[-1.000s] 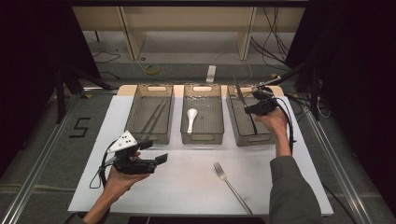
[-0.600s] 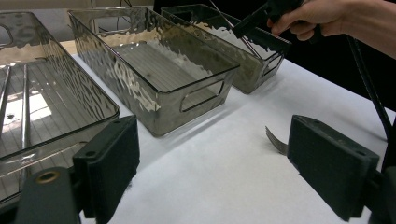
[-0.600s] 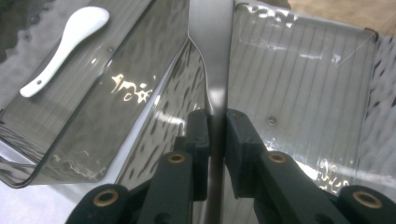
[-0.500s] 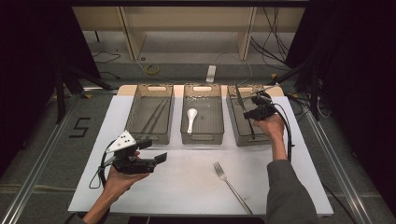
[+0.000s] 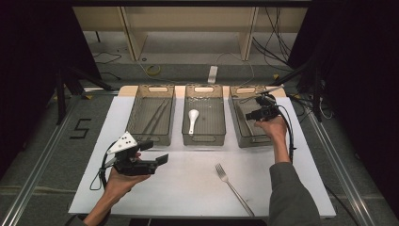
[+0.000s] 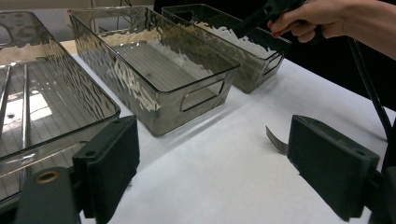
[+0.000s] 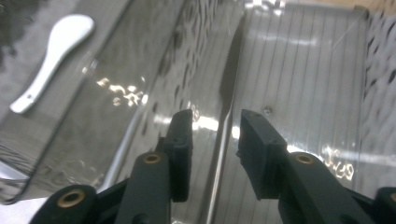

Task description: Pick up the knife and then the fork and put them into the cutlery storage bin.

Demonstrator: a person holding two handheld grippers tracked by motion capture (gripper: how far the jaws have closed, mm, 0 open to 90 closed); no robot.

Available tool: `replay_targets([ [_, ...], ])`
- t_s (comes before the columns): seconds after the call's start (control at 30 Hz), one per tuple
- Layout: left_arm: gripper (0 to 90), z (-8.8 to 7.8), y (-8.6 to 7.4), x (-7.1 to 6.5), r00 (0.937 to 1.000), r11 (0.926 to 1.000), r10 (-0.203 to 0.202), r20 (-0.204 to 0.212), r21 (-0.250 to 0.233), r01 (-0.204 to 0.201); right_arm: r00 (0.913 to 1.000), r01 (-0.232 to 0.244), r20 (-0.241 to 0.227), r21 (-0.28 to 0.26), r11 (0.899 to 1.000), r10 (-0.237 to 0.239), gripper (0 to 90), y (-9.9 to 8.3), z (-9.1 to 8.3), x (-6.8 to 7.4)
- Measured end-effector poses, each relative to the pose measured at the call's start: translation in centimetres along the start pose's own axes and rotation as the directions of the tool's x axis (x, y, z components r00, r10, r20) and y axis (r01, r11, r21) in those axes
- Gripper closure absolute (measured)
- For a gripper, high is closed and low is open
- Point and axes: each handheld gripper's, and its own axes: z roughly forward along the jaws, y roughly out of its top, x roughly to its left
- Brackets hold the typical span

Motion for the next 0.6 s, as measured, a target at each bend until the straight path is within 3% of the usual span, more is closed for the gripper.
replay_targets([
  [0.33,16.4,0.0,0.0,0.0,1.0000,1.0000,0.000,-0.003,0.004,0.000,0.9933,0.100,-0.056,-0.032,0.994,-0.102,45.4,-0.3,-2.3,1.6],
  [0.47,16.3,0.0,0.0,0.1,1.0000,1.0000,0.001,-0.001,0.003,-0.001,0.9822,0.167,-0.081,-0.035,0.985,-0.170,36.3,-0.9,-3.4,3.2],
  [0.6,16.3,0.0,0.0,0.1,1.0000,1.0000,-0.001,-0.001,-0.002,0.001,0.9658,0.231,-0.106,-0.064,0.971,-0.237,34.7,-2.4,-4.6,4.8],
])
